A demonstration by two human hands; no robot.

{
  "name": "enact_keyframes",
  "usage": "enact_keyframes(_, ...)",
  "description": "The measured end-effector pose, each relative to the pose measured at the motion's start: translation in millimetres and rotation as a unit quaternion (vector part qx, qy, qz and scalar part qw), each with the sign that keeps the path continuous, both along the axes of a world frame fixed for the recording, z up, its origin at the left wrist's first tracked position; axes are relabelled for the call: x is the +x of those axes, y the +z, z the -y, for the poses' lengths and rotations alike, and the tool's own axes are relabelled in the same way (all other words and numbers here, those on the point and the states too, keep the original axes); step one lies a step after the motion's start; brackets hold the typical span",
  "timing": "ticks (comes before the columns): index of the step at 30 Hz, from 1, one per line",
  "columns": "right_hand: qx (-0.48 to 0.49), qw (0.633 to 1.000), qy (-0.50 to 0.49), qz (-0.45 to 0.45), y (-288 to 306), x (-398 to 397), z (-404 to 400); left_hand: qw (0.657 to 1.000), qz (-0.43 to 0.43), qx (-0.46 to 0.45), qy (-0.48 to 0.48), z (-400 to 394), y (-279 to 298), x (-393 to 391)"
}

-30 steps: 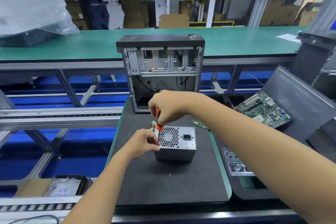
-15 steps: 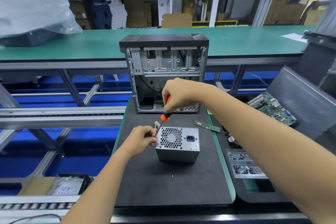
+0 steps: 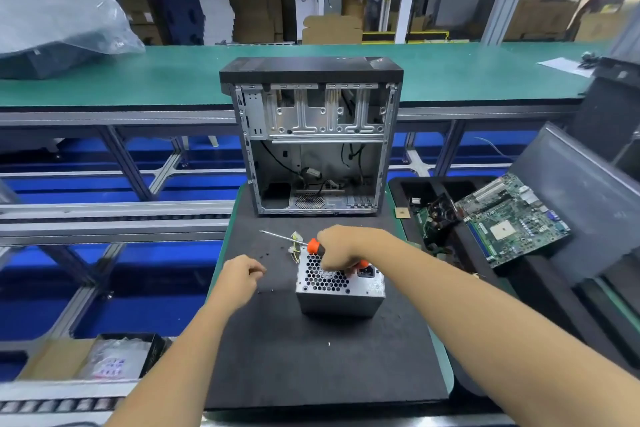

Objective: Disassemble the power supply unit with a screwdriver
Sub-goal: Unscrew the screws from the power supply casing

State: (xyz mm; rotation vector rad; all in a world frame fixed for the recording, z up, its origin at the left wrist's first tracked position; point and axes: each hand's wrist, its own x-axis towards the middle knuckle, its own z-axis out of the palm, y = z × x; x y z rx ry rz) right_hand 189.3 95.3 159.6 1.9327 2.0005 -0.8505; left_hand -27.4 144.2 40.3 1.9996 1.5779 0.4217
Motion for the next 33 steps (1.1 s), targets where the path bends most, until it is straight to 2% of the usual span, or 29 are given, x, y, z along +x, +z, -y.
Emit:
enact_keyframes(9,0.003,1.000,0.014,0.015,-16.7,3.5,-14.3,0.991,-0.130,-0.003,-0.028,-14.2,-41.7,24.0)
enact_keyframes(24,-0.003,1.000,0.006,0.010,-13.1,1.1,-9.8,0.991,-0.124,0.000,-0.055,-19.6,-52.7,30.8)
enact_keyframes(28,0.028,1.000,0.012,-0.004,-4.3,5.1,-4.9,0.997,-0.066,0.014,-0.034,-15.8,-48.1,29.8)
enact_keyframes(30,0.044,0.999,0.005,-0.026,4.0,10.5,-2.9,0.999,0.008,0.030,0.019,-12.4,-37.4,28.7)
enact_keyframes(33,0.085,0.995,-0.012,-0.042,20.9,18.6,-1.3,0.984,0.137,0.060,0.100,-6.3,-8.9,26.5)
